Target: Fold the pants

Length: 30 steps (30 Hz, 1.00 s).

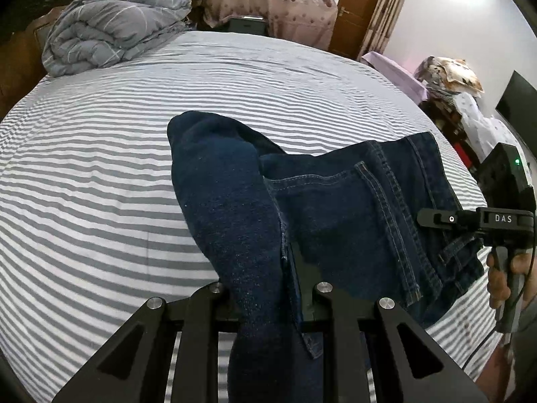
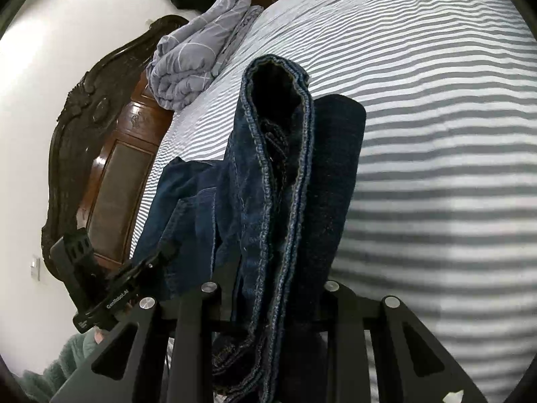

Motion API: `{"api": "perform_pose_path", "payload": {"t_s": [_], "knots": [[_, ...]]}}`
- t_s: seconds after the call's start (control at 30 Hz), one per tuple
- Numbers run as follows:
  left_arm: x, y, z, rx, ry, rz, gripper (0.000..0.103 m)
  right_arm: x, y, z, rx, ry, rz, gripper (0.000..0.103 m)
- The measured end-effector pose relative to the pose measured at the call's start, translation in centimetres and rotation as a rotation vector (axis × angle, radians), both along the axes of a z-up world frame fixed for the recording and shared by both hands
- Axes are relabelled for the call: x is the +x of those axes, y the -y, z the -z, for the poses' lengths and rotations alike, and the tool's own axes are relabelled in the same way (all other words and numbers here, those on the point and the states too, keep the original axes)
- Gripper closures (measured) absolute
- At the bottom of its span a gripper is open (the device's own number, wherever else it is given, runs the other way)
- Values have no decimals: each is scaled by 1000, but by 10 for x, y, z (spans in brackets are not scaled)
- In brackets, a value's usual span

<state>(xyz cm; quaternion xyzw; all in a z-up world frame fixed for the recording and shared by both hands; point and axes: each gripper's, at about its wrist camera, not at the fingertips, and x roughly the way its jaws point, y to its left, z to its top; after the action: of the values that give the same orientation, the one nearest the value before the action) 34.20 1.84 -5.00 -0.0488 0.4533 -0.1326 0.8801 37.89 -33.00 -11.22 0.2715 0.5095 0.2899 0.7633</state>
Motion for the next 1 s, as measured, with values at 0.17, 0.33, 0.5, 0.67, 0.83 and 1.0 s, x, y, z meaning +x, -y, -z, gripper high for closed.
{"api": "perform_pose_path", "payload": {"t_s": [0.17, 0.33, 0.5, 0.67, 0.83, 1.0], "knots": [[-2, 1, 26, 5, -11, 19, 82, 2, 2, 27, -1, -10, 10, 77], [2, -8, 63, 46, -45, -8, 60, 0, -1, 49, -127, -17, 77, 56], [3, -19, 55, 68, -64, -86, 43, -8, -6, 26, -254, -6, 140, 49], [-33, -11, 16, 250, 40, -150, 43, -54, -6, -28, -438, 112, 222, 45], [-100, 18, -7, 391, 101, -190, 37, -119, -40, -76, -555, 227, 284, 27], [-140, 39, -17, 381, 101, -182, 34, -171, -62, -93, -529, 247, 353, 13]]}}
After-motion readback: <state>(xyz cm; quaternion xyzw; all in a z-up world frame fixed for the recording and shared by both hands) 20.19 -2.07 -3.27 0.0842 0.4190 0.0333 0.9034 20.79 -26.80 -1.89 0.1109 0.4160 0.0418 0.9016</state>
